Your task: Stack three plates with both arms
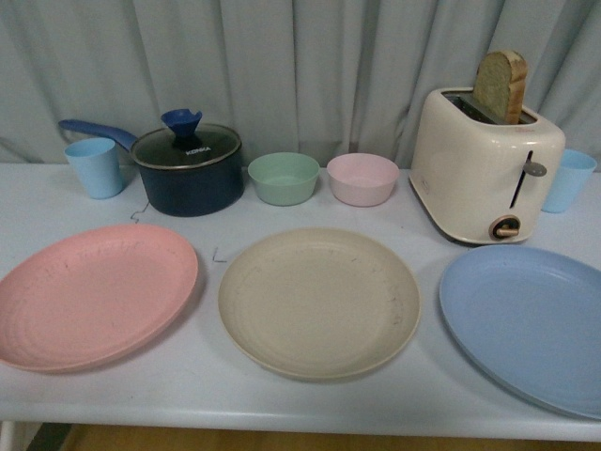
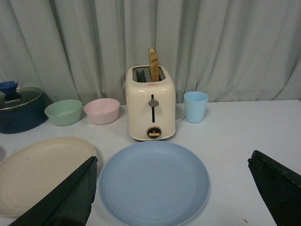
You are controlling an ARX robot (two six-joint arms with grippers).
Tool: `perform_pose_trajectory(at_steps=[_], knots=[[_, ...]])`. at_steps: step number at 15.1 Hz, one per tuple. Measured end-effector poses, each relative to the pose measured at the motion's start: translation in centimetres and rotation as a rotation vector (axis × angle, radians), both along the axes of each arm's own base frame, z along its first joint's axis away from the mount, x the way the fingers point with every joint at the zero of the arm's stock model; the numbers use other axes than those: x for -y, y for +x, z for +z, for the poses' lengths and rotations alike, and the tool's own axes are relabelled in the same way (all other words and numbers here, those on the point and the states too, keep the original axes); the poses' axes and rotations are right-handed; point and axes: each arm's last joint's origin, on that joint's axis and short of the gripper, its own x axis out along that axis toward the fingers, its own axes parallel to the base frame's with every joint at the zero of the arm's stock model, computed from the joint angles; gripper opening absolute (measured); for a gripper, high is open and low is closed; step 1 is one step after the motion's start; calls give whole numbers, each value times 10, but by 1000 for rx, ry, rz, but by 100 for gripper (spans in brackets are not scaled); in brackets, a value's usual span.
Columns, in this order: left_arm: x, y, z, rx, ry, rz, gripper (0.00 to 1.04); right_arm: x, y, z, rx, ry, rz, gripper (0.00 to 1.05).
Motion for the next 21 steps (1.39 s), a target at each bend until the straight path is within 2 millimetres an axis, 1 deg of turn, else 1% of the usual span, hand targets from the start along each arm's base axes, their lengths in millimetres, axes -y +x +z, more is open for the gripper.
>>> perform_pose_trajectory(at_steps=[9, 10, 11, 12, 13, 14, 15, 16, 18, 21], knots=[[0, 0, 0, 0, 0, 0, 98, 0, 0, 0, 0, 0, 0, 98], [3, 0, 1, -331, -19, 94, 98, 0, 0, 0, 0, 0, -1, 98], [2, 37, 37, -564, 2, 164, 98, 0, 0, 0, -1, -3, 0, 98], [-1, 95, 41, -684, 65, 120, 98, 0, 0, 0, -1, -3, 1, 98], [-5, 135, 46, -729, 129, 114, 98, 0, 0, 0, 0, -3, 1, 98], [-10, 154, 50, -736, 131, 112, 98, 0, 0, 0, 0, -3, 1, 98], [-18, 171, 46, -772, 116, 105, 98, 0, 0, 0, 0, -3, 1, 98], [-24, 181, 40, -801, 103, 104, 98, 0, 0, 0, 0, -3, 1, 98], [-43, 207, 20, -899, 32, 75, 98, 0, 0, 0, 0, -3, 1, 98], [-60, 231, 6, -956, -52, 11, 98, 0, 0, 0, 0, -3, 1, 98]])
